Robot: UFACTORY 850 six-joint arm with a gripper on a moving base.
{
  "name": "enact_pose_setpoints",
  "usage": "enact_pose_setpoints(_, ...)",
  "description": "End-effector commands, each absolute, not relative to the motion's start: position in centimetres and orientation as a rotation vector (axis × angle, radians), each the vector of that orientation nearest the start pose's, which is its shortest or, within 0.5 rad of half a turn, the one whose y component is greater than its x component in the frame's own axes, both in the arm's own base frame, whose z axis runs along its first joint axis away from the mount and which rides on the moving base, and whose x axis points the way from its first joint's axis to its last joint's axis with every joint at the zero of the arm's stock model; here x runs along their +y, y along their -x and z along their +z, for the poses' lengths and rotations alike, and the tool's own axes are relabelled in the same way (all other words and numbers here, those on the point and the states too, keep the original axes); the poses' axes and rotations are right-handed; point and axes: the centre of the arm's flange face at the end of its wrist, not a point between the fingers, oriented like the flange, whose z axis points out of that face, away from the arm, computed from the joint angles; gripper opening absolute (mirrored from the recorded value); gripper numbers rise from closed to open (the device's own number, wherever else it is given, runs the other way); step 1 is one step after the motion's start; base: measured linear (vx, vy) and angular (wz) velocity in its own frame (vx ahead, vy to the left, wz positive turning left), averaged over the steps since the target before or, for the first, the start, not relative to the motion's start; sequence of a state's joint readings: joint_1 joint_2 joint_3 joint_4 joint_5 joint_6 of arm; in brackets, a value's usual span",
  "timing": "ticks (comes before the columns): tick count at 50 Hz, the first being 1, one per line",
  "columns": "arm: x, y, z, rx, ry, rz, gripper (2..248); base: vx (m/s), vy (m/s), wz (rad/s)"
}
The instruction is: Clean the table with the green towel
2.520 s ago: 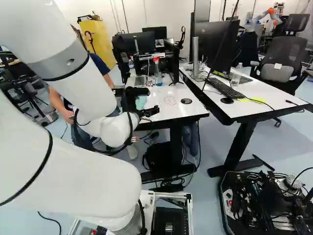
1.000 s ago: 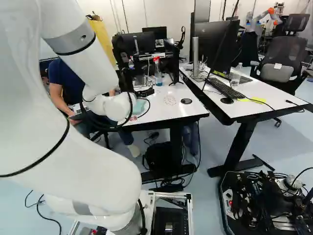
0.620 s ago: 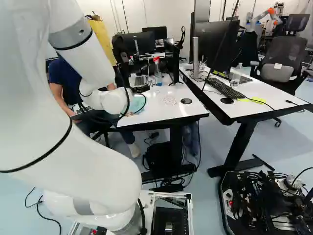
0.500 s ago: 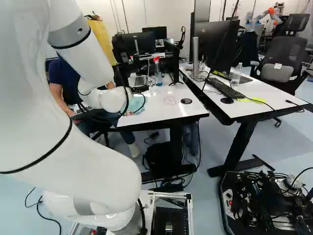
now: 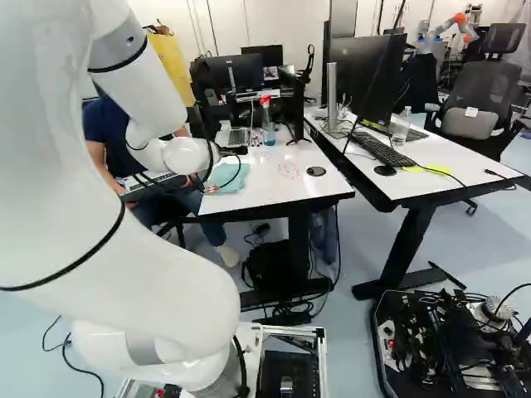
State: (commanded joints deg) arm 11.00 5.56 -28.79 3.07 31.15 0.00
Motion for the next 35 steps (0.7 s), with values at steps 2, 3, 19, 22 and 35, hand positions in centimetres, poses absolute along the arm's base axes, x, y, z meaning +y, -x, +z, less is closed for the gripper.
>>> enact_pose_setpoints(2,7.7,-40.4,44.9,-0.164,2.56,-1.622,247,0.0,0.0,0.0)
enact_pose_setpoints(3,7.8,-40.5,44.9,-0.164,2.564,-1.614,247,0.0,0.0,0.0)
enact_pose_setpoints(19,9.5,-42.8,45.7,-0.158,2.621,-1.491,247,0.0,0.0,0.0)
enact_pose_setpoints(22,9.8,-43.3,45.9,-0.156,2.632,-1.466,247,0.0,0.0,0.0)
enact_pose_setpoints(35,10.5,-44.6,46.5,-0.133,2.684,-1.351,247,0.0,0.0,0.0)
